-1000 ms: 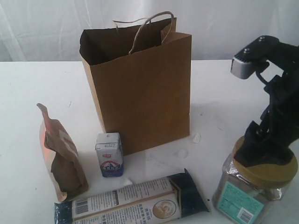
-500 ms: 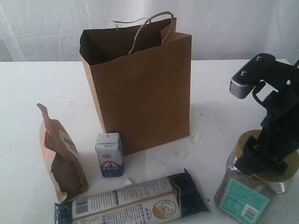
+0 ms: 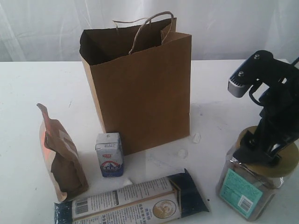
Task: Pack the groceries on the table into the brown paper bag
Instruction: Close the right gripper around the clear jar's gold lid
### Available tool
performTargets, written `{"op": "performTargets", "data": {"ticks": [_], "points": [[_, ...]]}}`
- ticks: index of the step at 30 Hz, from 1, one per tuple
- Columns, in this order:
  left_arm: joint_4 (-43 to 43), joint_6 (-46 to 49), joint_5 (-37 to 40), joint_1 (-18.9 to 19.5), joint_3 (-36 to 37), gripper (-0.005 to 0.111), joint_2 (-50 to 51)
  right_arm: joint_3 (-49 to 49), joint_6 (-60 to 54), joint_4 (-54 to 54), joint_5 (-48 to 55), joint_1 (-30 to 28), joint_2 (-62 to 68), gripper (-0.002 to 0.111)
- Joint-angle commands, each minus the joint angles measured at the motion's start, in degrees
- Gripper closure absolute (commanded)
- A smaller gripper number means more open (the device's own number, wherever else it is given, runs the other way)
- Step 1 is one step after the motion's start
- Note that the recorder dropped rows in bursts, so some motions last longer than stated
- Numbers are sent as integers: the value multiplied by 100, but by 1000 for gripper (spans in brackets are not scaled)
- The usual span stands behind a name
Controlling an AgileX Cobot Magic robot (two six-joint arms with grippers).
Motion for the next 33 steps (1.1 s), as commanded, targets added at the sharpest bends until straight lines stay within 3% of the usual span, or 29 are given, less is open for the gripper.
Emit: {"op": "performTargets", "data": {"ticks": [1,33], "points": [[-64,-47,-18,-32,37,107,-16,19,59,-58,-97,2,-17,4],[-64,-47,-18,-32,37,107,-16,432,-62,-57,212,2,-29,4]]}}
